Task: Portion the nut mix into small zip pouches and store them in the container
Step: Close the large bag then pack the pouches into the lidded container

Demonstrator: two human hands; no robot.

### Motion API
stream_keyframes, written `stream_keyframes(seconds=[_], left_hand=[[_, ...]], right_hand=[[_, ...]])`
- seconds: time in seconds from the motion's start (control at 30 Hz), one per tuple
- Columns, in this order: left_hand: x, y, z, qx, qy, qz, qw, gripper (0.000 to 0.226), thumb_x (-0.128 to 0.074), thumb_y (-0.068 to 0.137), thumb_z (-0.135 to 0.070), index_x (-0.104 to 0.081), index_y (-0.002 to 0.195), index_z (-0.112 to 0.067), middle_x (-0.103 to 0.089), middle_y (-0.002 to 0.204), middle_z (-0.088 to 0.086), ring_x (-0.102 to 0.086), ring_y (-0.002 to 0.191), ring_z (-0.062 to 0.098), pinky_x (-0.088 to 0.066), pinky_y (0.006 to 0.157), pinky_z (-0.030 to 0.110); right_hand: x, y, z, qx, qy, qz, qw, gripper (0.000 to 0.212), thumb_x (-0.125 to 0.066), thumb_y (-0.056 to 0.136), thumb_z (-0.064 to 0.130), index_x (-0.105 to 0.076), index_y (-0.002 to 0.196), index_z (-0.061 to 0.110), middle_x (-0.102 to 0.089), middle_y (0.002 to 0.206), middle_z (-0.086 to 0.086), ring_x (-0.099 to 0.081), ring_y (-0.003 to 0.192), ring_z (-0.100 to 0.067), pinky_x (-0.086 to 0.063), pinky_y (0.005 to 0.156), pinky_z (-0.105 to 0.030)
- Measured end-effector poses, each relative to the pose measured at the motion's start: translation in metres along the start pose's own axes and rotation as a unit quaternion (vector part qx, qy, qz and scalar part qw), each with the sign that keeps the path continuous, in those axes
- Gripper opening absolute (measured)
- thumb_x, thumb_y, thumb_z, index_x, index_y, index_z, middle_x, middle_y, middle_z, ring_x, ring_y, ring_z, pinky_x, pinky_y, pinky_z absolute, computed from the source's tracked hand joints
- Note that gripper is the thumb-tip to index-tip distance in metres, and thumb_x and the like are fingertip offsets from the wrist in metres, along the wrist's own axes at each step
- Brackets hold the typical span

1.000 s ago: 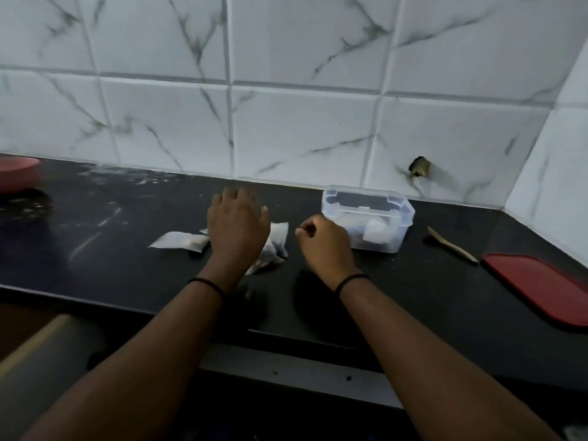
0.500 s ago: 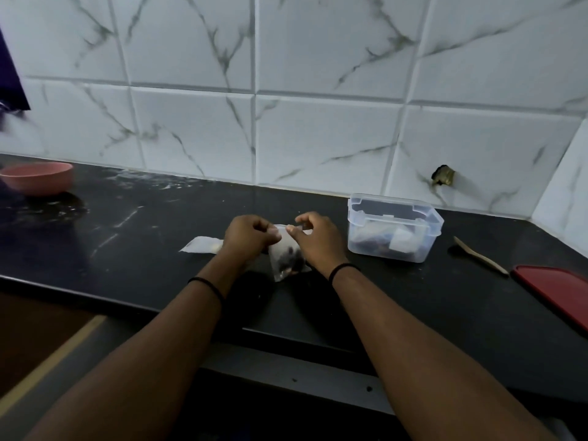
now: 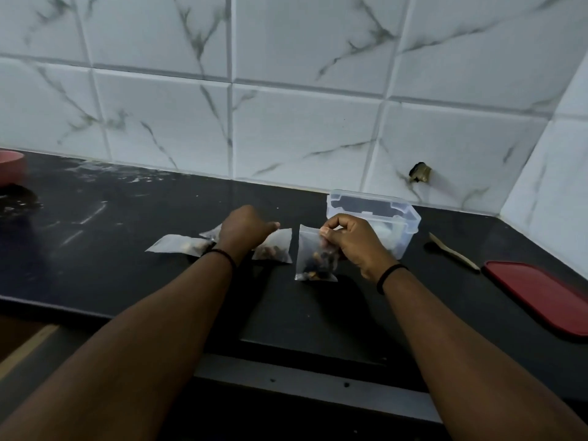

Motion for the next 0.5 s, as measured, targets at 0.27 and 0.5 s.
stream_keyframes(seconds=[0.27, 0.5], left_hand=[[-0.01, 0.012, -0.008, 0.037, 0.012, 0.041, 0.998, 0.037, -0.087, 0.072, -0.029, -0.056, 0.065, -0.009, -0.066, 0.071, 0.007, -0.068, 0.082, 0.028, -0.046, 0.067, 0.028], [-0.004, 0.009, -0.033, 0.012, -0.297, 0.067, 0.953, 0.021, -0.077, 0.08, -0.004, -0.058, 0.073, -0.008, -0.064, 0.065, 0.011, -0.06, 0.054, 0.022, -0.05, 0.048, 0.026]], right_hand=[[0.019, -0.003, -0.008, -0.003, -0.019, -0.001, 1.0, 0.016, -0.069, 0.093, 0.017, -0.066, 0.078, 0.017, -0.073, 0.078, -0.01, -0.061, 0.061, -0.014, -0.047, 0.052, -0.022], [0.041, -0.013, 0.003, 0.006, -0.005, 0.0, 1.0, 0.011, -0.07, 0.092, 0.019, -0.067, 0.083, 0.014, -0.074, 0.076, -0.007, -0.061, 0.059, -0.011, -0.049, 0.052, -0.021]])
Point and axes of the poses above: each hand's wrist, its own y-axis towards the middle knuckle, its own x-axis out of the back of the hand, z = x × y, the point moved 4 cm from there along y, towards the middle knuckle
